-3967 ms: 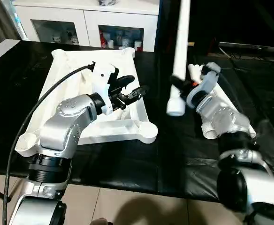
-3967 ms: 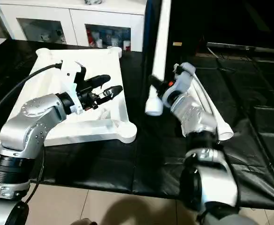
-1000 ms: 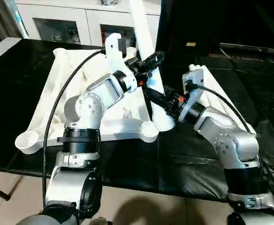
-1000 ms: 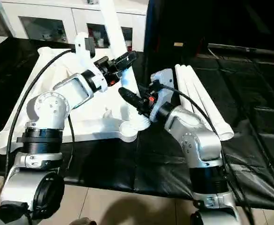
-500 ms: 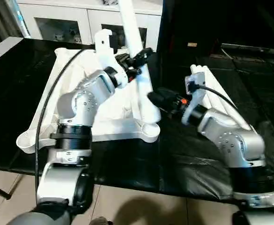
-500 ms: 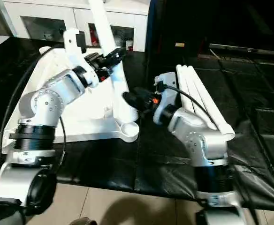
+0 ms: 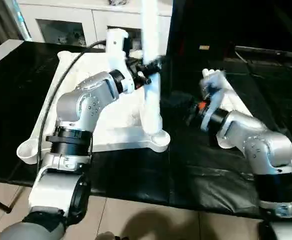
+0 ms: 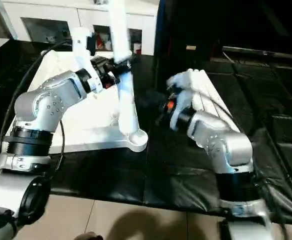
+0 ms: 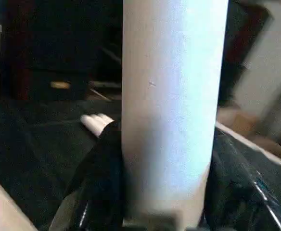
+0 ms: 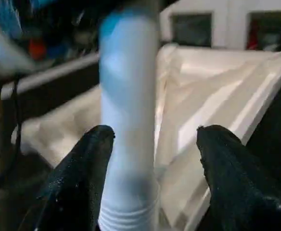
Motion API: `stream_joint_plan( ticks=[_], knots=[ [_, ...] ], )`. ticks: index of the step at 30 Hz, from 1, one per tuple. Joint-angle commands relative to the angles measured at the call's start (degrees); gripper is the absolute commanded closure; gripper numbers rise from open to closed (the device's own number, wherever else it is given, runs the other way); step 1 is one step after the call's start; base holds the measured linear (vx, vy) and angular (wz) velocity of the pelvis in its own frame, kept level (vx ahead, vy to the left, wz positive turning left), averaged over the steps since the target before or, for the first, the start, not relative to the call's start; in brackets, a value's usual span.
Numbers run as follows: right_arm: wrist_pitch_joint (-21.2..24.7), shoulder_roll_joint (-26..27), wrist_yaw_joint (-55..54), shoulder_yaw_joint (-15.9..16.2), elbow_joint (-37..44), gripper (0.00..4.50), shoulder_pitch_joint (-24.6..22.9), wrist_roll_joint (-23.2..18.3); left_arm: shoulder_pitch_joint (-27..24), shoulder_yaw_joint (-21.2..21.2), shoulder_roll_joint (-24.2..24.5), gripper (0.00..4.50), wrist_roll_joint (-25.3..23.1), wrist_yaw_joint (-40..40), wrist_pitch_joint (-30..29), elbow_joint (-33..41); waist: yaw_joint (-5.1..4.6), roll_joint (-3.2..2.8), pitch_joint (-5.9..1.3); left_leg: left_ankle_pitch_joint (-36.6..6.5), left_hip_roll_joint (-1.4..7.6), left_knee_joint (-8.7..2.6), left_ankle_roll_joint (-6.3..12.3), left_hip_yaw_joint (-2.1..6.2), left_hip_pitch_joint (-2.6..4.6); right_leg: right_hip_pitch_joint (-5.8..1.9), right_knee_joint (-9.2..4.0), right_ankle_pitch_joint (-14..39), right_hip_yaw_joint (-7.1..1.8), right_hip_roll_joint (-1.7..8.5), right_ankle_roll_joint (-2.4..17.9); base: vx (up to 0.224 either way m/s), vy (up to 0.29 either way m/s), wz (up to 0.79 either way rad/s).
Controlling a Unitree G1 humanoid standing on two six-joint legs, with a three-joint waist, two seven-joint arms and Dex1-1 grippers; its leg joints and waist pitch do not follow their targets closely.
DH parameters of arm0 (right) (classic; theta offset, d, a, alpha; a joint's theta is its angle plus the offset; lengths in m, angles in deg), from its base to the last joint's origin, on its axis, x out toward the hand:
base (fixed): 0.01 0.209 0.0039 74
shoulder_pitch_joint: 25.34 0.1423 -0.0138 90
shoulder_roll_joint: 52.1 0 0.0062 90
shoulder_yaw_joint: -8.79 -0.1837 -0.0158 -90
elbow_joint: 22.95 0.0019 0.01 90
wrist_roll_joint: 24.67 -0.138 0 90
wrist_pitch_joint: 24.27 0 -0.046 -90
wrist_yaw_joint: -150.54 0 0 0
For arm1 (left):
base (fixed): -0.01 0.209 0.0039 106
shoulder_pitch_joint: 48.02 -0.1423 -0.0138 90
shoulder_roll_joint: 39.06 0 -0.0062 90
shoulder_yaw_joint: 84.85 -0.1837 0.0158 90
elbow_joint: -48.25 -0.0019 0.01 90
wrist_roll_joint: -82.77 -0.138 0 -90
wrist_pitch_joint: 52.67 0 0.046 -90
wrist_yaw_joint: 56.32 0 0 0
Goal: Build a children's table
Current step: Pick table leg
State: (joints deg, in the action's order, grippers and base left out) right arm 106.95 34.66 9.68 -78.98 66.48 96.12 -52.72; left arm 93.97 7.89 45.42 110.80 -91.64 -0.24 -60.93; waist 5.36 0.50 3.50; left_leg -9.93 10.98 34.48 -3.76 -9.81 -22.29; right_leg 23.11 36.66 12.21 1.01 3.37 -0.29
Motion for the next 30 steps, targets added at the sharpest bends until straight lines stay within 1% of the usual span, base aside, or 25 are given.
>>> stream_joint_plan(
  ticks=[1, 2, 3, 4, 6, 7, 10, 12, 13, 14, 15, 22, 24, 29, 30],
  knots=[
    [1.5, -2.2, 4.5, 2.1, 2.6, 1.49, 0.7, -0.7, 2.2, -1.6, 0.7, 2.68, 2.0, -4.5, -1.3, 2.5, 0.26, 0.22, -4.37, -3.9, 1.02, -3.22, 0.20, 0.10, 1.02, -3.84, -3.70, -3.4, -1.73, 3.24, 12.9, 0.000, 0.000, 0.00],
    [1.5, -2.2, 4.5, 2.1, 2.6, 1.49, 0.7, -0.7, 2.2, -1.6, 0.7, 2.68, 2.0, -4.5, -1.3, 2.5, 0.26, 0.22, -4.37, -3.9, 1.02, -3.22, 0.20, 0.10, 1.02, -3.84, -3.70, -3.4, -1.73, 3.24, 12.9, 0.000, 0.000, 0.00],
    [2.2, -3.0, 7.9, 2.0, 2.9, 1.49, 0.6, -2.9, 2.5, -2.8, 1.3, 2.68, 2.4, -7.6, -1.3, 3.2, 0.23, 0.55, -4.40, -4.1, 1.04, -3.15, 0.69, 0.02, 0.98, -3.86, -3.73, -3.6, -1.73, 3.31, 13.5, 0.000, 0.000, 0.00],
    [1.1, -2.8, 9.0, 1.4, 2.4, 1.49, 0.6, -3.4, 2.7, -3.1, 1.4, 2.68, 3.0, -8.6, -2.3, 3.6, 0.24, 0.47, -4.43, -4.2, 1.13, -3.10, 1.18, 0.00, 0.94, -3.84, -3.65, -3.6, -1.78, 3.41, 13.9, 0.000, 0.000, 0.00],
    [-0.6, -2.5, 10.0, 0.9, 1.6, 1.49, 0.6, -3.4, 2.9, -3.0, 1.4, 2.68, 4.0, -9.5, -3.7, 4.0, 0.26, 0.48, -4.39, -3.9, 1.12, -3.07, 1.29, -0.01, 0.92, -3.74, -3.62, -3.3, -1.70, 3.38, 14.3, 0.000, 0.000, 0.00],
    [0.0, -2.8, 10.4, 1.1, 1.2, 1.49, 0.7, -3.5, 2.9, -3.2, 1.4, 2.68, 4.1, -10.2, -3.6, 4.2, 0.22, 0.71, -4.35, -3.9, 1.14, -3.11, 1.34, -0.04, 0.91, -3.74, -3.67, -3.1, -1.69, 3.34, 14.4, 0.000, 0.000, 0.00],
    [1.1, -3.7, 11.9, 1.7, -0.5, 1.49, 1.1, -3.5, 2.9, -3.8, 1.7, 2.68, 5.1, -12.9, -3.9, 5.5, 0.28, 0.65, -4.36, -3.7, 1.12, -3.09, 1.54, -0.03, 0.92, -3.81, -3.74, -2.3, -1.67, 3.40, 14.6, 0.000, 0.000, 0.00],
    [2.1, -4.3, 13.6, 2.0, -1.3, 1.49, 1.4, -4.4, 3.0, -4.1, 2.1, 2.68, 5.7, -14.5, -4.9, 5.9, 0.24, 0.63, -4.37, -3.9, 1.11, -3.05, 1.54, -0.06, 0.91, -3.80, -3.71, -1.9, -1.66, 3.34, 14.7, 0.000, 0.000, 0.00],
    [3.3, -4.6, 15.0, 2.1, -1.5, 1.49, 1.6, -5.4, 3.0, -4.4, 2.5, 2.68, 6.0, -15.6, -5.2, 6.2, 0.19, 1.00, -4.35, -3.8, 1.06, -3.07, 1.81, -0.09, 0.88, -3.86, -3.76, -1.9, -1.63, 3.27, 14.7, 0.000, 0.000, 0.00],
    [3.6, -4.7, 15.4, 2.1, -1.5, 1.49, 1.6, -5.7, 2.9, -4.3, 2.5, 2.68, 6.3, -15.9, -5.5, 6.4, 0.19, 1.00, -4.35, -3.8, 1.06, -3.07, 1.81, -0.09, 0.88, -3.86, -3.76, -1.9, -1.63, 3.27, 14.7, 0.000, 0.000, 0.00],
    [3.7, -4.8, 15.7, 2.3, -1.6, 1.49, 1.7, -5.6, 2.9, -4.2, 2.5, 2.68, 6.6, -16.2, -5.8, 6.5, 0.25, 0.83, -4.39, -3.5, 1.07, -2.98, 2.01, -0.06, 0.85, -3.86, -3.68, -2.0, -1.63, 3.36, 14.7, 0.000, 0.000, 0.00],
    [4.5, -5.1, 17.6, 2.3, -2.4, 1.49, 2.0, -6.3, 2.9, -4.6, 2.5, 2.68, 7.1, -17.5, -6.6, 7.3, 0.39, 0.83, -4.42, -3.3, 1.13, -2.97, 2.09, -0.07, 0.93, -3.75, -3.68, -1.7, -1.60, 3.33, 14.7, 0.000, 0.000, 0.00],
    [5.0, -5.3, 18.3, 2.4, -2.5, 1.49, 2.1, -6.7, 2.9, -4.8, 2.6, 2.68, 7.2, -18.0, -6.8, 7.3, 0.44, 0.65, -4.41, -3.4, 1.14, -2.97, 2.03, -0.04, 0.94, -3.75, -3.70, -1.6, -1.61, 3.34, 14.7, 0.000, 0.000, 0.00],
    [5.4, -4.9, 18.5, 2.1, -2.9, 1.49, 2.1, -7.2, 3.0, -5.1, 2.7, 2.68, 7.2, -18.9, -7.0, 7.3, 0.52, 0.73, -4.49, -3.0, 1.11, -2.96, 1.94, -0.04, 0.91, -3.80, -3.61, -2.1, -1.58, 3.33, 14.8, 0.000, 0.000, 0.00],
    [5.4, -4.9, 18.7, 2.2, -2.9, 1.66, 2.0, -7.2, 3.0, -5.1, 2.7, 2.68, 7.1, -19.1, -7.1, 7.3, 0.54, 0.74, -4.48, -3.0, 1.11, -2.97, 1.93, -0.04, 0.90, -3.79, -3.61, -2.2, -1.57, 3.34, 14.8, 0.000, 0.000, 0.00]
  ],
)
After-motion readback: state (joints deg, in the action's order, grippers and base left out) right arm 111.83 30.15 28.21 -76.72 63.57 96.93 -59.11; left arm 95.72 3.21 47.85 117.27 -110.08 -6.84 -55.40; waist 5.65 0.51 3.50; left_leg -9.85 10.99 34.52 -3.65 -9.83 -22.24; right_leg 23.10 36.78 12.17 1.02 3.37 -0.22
